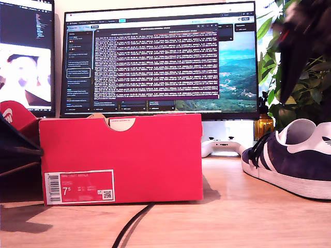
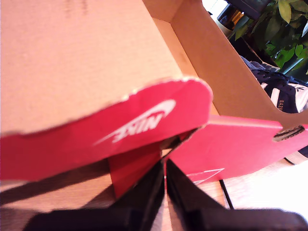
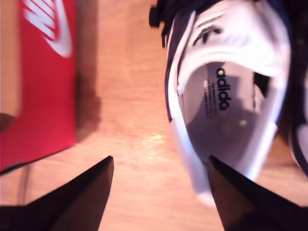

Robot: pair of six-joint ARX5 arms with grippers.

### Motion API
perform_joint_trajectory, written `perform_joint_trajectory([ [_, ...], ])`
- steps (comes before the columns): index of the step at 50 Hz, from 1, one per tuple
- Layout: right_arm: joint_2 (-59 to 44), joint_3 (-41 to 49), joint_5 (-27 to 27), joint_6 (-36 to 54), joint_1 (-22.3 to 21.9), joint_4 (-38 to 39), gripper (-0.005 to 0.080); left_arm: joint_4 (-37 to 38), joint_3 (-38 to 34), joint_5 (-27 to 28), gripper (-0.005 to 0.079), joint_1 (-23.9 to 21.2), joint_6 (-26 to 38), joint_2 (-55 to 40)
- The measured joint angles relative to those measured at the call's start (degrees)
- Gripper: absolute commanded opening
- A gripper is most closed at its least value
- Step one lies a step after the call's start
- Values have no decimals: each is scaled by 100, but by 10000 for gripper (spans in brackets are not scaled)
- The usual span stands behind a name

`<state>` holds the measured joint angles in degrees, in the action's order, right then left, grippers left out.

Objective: Pack the blue shoes by picking the first shoe and placing it inside the red shoebox, left side, then picking and rotating the second shoe and placing it in the shoebox

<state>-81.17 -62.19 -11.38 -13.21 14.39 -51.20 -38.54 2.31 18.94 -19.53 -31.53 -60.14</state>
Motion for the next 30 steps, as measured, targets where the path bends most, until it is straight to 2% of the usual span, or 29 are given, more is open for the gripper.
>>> perform_joint_trajectory([
  [22, -1128, -81, 299, 710, 4, 544, 557, 0, 0, 2, -21, 0, 0, 0],
  [26, -1263, -94, 323, 811, 63, 623, 449, 0, 0, 0, -21, 0, 0, 0],
  [30, -1340, -96, 350, 863, 105, 654, 230, 2, 0, 0, -21, 0, 0, 0],
])
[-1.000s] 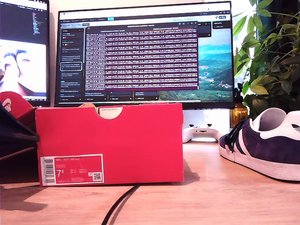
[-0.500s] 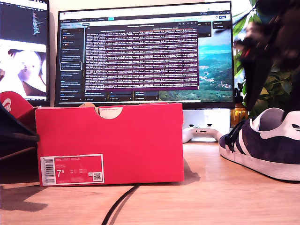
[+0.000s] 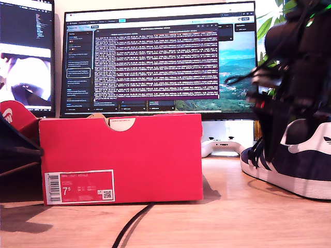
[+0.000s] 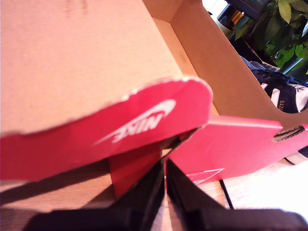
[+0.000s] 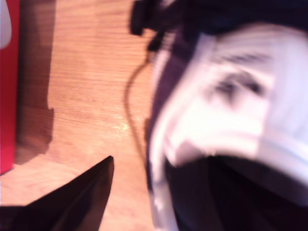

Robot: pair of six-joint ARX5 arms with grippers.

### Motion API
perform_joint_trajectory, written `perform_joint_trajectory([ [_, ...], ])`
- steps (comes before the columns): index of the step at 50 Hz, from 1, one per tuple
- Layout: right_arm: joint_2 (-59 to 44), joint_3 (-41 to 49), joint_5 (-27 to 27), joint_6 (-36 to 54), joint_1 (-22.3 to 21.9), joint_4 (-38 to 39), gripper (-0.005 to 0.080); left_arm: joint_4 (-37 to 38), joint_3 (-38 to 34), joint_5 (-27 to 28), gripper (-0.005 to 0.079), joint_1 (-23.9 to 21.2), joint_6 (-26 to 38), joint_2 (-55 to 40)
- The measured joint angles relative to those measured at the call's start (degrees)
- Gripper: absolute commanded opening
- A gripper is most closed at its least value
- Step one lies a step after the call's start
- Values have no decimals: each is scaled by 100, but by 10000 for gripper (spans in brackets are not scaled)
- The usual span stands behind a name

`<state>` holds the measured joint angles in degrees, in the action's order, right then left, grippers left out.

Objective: Pack the blue shoes by picking the first shoe and placing it inside the red shoebox, left side, then picking and rotating the second shoe and placing it in the shoebox

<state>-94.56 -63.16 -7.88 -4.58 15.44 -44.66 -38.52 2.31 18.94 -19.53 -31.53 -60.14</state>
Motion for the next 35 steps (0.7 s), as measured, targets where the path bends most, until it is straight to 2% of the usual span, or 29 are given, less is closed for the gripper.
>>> perform_joint_trajectory([
  [4, -20, 0, 46, 11, 7, 24, -7, -2, 0, 0, -21, 0, 0, 0],
  [5, -20, 0, 48, 11, 9, 37, -17, 0, 0, 0, -21, 0, 0, 0],
  [15, -20, 0, 74, 103, 42, 354, -13, 0, 0, 0, -21, 0, 0, 0],
  [35, -48, -61, 61, -118, 81, 332, -13, 0, 0, 0, -21, 0, 0, 0],
])
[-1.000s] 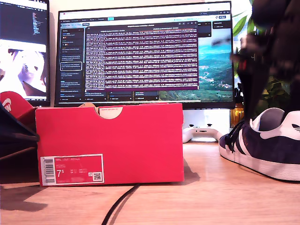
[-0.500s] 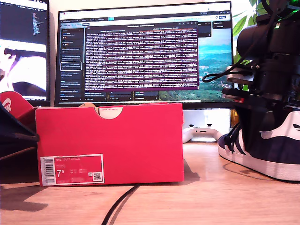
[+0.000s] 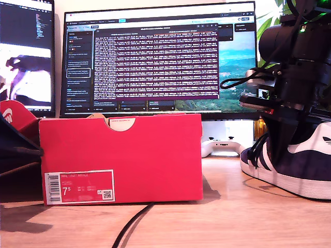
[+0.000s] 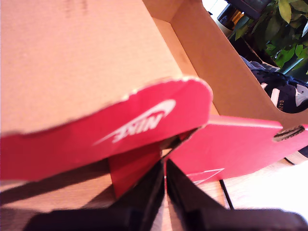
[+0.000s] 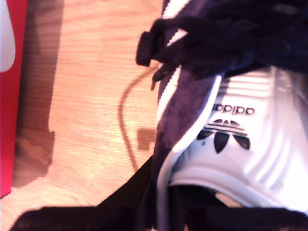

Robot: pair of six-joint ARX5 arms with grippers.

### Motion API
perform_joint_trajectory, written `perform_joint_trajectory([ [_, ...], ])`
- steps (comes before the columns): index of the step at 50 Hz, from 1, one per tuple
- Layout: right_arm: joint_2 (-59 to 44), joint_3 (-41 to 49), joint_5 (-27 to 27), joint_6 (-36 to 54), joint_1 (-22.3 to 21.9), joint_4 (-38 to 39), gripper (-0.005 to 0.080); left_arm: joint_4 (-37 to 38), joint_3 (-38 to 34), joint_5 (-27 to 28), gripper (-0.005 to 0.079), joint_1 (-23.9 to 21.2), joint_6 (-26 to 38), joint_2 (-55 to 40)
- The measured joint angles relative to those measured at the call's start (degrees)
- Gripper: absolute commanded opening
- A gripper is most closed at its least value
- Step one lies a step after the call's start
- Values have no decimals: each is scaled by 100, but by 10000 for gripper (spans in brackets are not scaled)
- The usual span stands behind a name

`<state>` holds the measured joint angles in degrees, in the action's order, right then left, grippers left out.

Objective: Pack the blue shoes by picking the first shoe and placing it inside the red shoebox, left side, then picking and rotating the second shoe and placing it in the shoebox

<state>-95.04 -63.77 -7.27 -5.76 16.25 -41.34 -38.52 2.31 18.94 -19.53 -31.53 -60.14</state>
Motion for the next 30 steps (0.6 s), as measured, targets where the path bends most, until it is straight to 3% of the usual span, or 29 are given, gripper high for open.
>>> perform_joint_trajectory([
  [30, -120, -1526, -498, -645, 492, -894, -13, 42, 0, 0, -21, 0, 0, 0],
])
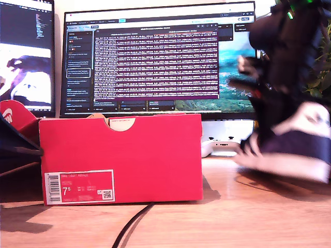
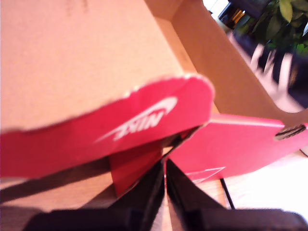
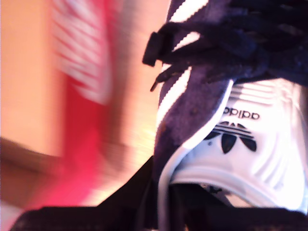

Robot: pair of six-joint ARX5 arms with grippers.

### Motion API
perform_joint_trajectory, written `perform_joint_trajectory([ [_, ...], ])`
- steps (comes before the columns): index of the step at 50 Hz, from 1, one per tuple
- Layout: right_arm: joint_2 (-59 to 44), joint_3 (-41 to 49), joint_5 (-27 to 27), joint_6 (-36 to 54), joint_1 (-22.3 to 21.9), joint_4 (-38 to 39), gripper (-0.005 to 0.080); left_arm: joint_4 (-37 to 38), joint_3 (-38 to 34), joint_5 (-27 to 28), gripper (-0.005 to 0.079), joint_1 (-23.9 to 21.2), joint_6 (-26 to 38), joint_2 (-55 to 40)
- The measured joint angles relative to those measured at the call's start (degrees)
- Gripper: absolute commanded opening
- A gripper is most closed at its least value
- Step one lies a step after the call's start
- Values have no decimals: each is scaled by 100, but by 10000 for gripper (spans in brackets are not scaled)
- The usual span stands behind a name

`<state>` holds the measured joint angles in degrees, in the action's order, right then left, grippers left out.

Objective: Pack the blue shoes by picking the first shoe and placing it inside the red shoebox, left side, then picking and rotating the second shoe and placing it in the shoebox

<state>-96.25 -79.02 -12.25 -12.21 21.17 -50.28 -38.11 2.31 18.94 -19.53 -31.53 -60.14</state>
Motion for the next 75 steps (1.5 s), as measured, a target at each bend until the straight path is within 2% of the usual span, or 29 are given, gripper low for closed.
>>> perform_joint_trajectory([
  [13, 0, -876, -243, -330, 328, -146, -13, 42, 0, 0, -21, 0, 0, 0],
  [21, 0, -1298, -243, -734, 599, 289, -13, 79, 0, -2, -21, 0, 0, 0],
  [44, -221, -1316, -262, -1993, 1532, 2048, -13, 79, 0, -2, -21, 0, 129, 0],
  [63, -1322, -1314, -225, -2446, 1867, 2645, -13, 59, 0, -94, -21, -22, 153, 0],
  [75, -1434, -1314, -142, -2669, 1991, 3056, -13, 35, 0, -96, -21, -22, 153, 0],
])
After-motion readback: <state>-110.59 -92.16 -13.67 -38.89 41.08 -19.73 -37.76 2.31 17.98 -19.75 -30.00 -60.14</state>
